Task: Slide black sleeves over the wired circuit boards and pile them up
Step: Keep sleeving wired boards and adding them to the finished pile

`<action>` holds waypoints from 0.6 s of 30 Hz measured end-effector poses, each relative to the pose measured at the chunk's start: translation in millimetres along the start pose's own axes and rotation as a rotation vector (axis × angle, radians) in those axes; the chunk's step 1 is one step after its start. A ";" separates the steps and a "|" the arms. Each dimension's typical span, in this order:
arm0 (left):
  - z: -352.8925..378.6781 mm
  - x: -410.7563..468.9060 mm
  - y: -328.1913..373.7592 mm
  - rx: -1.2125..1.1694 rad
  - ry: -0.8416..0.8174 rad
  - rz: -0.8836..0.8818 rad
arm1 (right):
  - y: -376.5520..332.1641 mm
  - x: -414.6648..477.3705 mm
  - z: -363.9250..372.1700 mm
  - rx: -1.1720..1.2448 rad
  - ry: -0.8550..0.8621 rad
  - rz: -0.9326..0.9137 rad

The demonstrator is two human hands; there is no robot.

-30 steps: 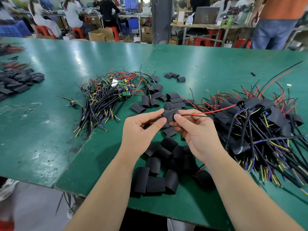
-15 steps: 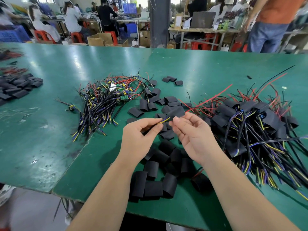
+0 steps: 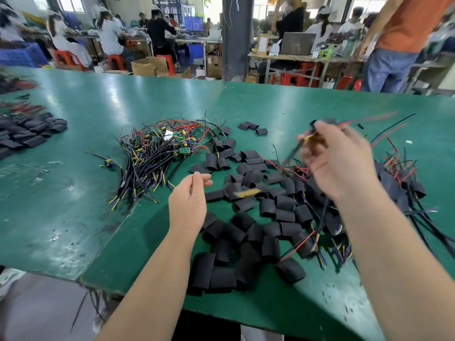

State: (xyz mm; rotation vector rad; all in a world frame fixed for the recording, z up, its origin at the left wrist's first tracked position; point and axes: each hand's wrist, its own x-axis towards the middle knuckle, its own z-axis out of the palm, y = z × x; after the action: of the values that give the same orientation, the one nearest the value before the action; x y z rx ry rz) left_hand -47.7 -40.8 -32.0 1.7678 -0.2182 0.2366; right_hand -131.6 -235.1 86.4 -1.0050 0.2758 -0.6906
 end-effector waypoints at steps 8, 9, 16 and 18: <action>-6.8 -0.7 11.4 -0.031 -0.054 0.035 | -30.1 34.8 -68.2 -1.452 0.230 -0.329; -12.7 -2.8 14.4 -0.016 -0.100 0.054 | -27.0 34.2 -76.0 -1.508 0.228 -0.318; -54.2 -51.5 11.6 0.572 -0.838 0.247 | 3.7 16.6 -87.0 -1.598 0.162 -0.336; -51.4 -62.0 4.2 0.696 -0.858 0.311 | 6.9 11.5 -84.1 -1.584 0.162 -0.340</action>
State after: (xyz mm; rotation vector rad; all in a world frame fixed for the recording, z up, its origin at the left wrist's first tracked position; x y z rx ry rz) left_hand -110.5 9.7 -34.7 2.4371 -1.1422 -0.2856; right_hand -163.3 -297.3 37.5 -2.5428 0.8671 -0.8189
